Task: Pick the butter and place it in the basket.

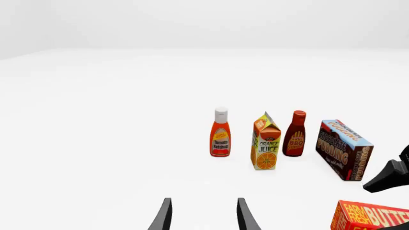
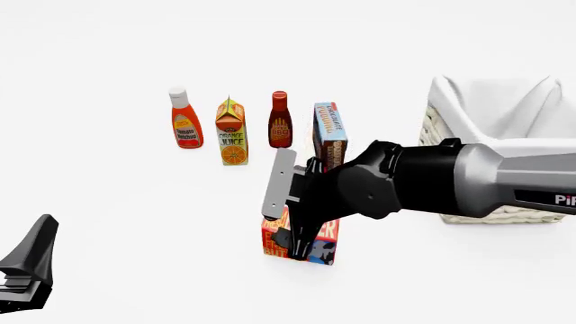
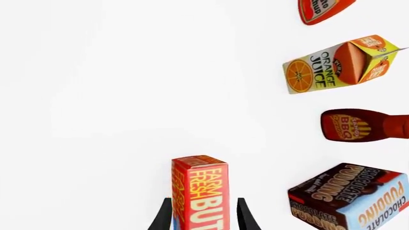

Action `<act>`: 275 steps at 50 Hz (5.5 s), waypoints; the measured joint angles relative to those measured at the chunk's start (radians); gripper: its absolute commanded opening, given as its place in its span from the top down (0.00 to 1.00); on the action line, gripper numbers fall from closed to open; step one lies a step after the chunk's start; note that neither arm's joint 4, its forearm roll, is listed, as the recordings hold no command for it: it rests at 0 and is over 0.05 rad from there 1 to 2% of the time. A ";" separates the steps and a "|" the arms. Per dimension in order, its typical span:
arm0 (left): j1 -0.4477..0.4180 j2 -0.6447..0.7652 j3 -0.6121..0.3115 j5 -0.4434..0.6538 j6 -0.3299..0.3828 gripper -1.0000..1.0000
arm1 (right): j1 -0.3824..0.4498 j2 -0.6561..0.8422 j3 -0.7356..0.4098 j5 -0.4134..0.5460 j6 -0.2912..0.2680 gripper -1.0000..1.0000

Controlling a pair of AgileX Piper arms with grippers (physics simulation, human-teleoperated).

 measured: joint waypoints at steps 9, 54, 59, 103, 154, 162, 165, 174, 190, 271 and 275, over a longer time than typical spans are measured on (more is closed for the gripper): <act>0.000 0.000 0.000 0.000 0.000 0.00 | 0.002 -0.001 -0.002 -0.003 0.003 0.00; 0.000 0.000 0.000 0.000 0.000 0.00 | -0.013 0.045 -0.001 -0.059 0.016 0.00; 0.000 0.000 0.000 0.000 0.000 0.00 | -0.013 0.048 0.003 -0.067 0.019 0.00; 0.000 0.000 0.000 0.000 0.000 0.00 | -0.019 0.094 0.005 -0.113 0.035 0.00; 0.000 0.000 0.000 0.000 0.000 0.00 | -0.018 0.175 -0.009 -0.167 0.041 0.00; 0.000 0.000 0.000 0.000 0.000 0.00 | -0.013 0.176 -0.006 -0.184 0.054 0.00; 0.000 0.000 0.000 0.000 0.000 0.00 | -0.010 0.174 0.001 -0.198 0.064 0.00; 0.000 0.000 0.000 0.000 0.000 0.00 | 0.004 0.159 0.042 -0.253 0.068 1.00; 0.000 0.000 0.000 0.000 0.000 0.00 | 0.027 0.105 0.100 -0.299 0.043 1.00; 0.000 0.000 0.000 0.000 0.000 0.00 | -0.054 -0.077 -0.051 -0.074 -0.138 1.00; 0.000 0.000 0.000 0.000 0.000 0.00 | -0.063 -0.085 -0.064 -0.060 -0.147 1.00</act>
